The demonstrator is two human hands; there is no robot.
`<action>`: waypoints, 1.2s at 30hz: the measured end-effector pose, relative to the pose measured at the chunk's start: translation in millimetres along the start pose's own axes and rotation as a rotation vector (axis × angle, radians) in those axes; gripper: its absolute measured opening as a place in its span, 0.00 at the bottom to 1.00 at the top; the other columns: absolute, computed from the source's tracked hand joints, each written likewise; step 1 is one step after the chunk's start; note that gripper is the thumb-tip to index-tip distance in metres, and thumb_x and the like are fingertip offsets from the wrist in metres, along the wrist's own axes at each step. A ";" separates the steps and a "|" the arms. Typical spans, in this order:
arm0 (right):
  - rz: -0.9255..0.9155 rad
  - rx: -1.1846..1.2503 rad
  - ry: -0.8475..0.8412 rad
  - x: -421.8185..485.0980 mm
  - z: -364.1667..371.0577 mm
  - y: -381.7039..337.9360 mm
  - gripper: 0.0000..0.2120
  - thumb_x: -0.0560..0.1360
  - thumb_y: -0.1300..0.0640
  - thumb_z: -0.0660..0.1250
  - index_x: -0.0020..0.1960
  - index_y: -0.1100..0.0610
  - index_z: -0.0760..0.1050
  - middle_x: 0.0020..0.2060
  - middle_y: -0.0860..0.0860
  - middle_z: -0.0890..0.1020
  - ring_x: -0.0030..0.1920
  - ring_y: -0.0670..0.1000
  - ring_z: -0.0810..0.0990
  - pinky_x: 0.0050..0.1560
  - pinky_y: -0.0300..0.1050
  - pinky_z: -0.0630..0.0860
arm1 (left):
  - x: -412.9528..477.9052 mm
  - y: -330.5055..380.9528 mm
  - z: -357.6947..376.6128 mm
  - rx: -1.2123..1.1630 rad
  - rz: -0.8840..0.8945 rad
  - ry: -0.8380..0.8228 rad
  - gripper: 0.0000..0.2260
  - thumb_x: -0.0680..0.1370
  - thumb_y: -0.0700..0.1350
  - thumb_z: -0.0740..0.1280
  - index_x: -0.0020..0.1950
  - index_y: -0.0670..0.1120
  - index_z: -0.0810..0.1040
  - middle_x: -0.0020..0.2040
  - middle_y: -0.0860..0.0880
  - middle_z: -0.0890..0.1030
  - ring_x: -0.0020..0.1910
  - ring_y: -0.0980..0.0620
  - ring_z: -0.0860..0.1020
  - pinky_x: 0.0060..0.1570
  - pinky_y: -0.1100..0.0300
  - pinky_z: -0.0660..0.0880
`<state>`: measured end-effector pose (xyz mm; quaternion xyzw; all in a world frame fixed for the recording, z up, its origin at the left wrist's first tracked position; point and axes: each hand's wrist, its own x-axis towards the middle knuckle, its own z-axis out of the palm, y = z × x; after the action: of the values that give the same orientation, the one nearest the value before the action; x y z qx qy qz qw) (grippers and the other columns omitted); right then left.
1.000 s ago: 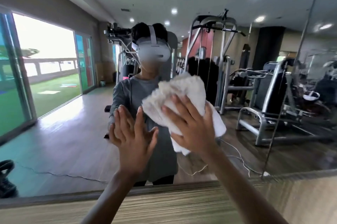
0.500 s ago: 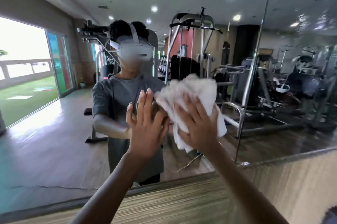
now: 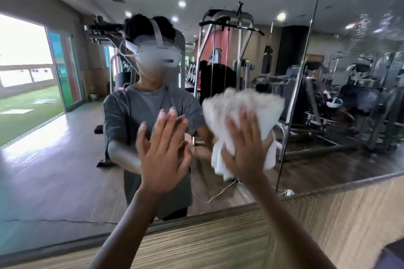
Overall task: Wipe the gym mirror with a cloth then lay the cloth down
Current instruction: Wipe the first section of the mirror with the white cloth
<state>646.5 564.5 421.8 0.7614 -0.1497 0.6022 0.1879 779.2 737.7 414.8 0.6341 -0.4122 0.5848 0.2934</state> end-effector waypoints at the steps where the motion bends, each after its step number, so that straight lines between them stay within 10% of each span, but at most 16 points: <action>1: -0.109 -0.043 -0.039 -31.2 4.6 4.7 0.30 0.76 0.41 0.56 0.76 0.49 0.62 0.80 0.52 0.56 0.77 0.56 0.60 0.64 0.63 0.60 | -8.1 0.1 -0.3 -0.008 -0.065 0.014 0.25 0.80 0.50 0.61 0.76 0.45 0.69 0.78 0.43 0.65 0.79 0.44 0.61 0.74 0.37 0.56; 5: -0.022 -0.074 -0.108 -115.4 8.3 48.6 0.28 0.71 0.42 0.59 0.68 0.52 0.69 0.81 0.49 0.49 0.79 0.54 0.55 0.60 0.62 0.64 | -37.8 -1.0 4.1 0.071 -0.042 0.014 0.25 0.79 0.50 0.62 0.76 0.46 0.67 0.77 0.40 0.66 0.78 0.41 0.62 0.74 0.37 0.57; 12: 0.734 0.120 0.194 -28.8 9.9 26.9 0.31 0.73 0.50 0.59 0.76 0.57 0.65 0.77 0.58 0.63 0.77 0.57 0.59 0.69 0.72 0.56 | -37.3 1.1 6.5 0.073 -0.046 0.042 0.27 0.79 0.50 0.63 0.77 0.47 0.65 0.76 0.40 0.66 0.78 0.40 0.62 0.76 0.40 0.53; 20: 0.068 -0.027 -0.063 -138.4 21.1 32.7 0.27 0.71 0.45 0.61 0.67 0.56 0.70 0.78 0.56 0.59 0.78 0.56 0.56 0.62 0.66 0.64 | -60.0 -4.6 5.1 0.011 -0.057 0.015 0.25 0.78 0.48 0.64 0.76 0.46 0.68 0.76 0.41 0.66 0.80 0.44 0.57 0.76 0.40 0.52; 26: 0.909 0.160 0.279 -59.0 16.6 37.8 0.29 0.76 0.53 0.59 0.74 0.63 0.66 0.74 0.65 0.65 0.74 0.66 0.63 0.72 0.68 0.59 | -61.0 -0.3 9.3 0.038 -0.071 0.032 0.26 0.79 0.49 0.63 0.77 0.47 0.66 0.76 0.40 0.66 0.80 0.42 0.58 0.75 0.38 0.56; 33: -0.005 0.005 -0.074 -139.2 27.9 -1.7 0.26 0.78 0.42 0.55 0.72 0.53 0.66 0.79 0.56 0.58 0.78 0.56 0.57 0.65 0.65 0.61 | -79.8 -13.0 0.7 -0.034 -0.018 -0.034 0.23 0.79 0.46 0.62 0.74 0.47 0.70 0.76 0.40 0.67 0.80 0.43 0.59 0.76 0.40 0.56; 36: 0.231 0.023 -0.050 -150.5 23.9 31.7 0.29 0.74 0.45 0.60 0.71 0.57 0.67 0.78 0.61 0.60 0.75 0.62 0.61 0.65 0.67 0.66 | -106.0 -21.0 -3.8 -0.032 0.041 -0.076 0.24 0.78 0.46 0.62 0.75 0.48 0.69 0.77 0.42 0.65 0.79 0.43 0.60 0.74 0.40 0.59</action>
<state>618.0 525.6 273.8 0.7559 -0.2340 0.6024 0.1047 798.0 770.2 313.3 0.6426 -0.4451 0.5594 0.2755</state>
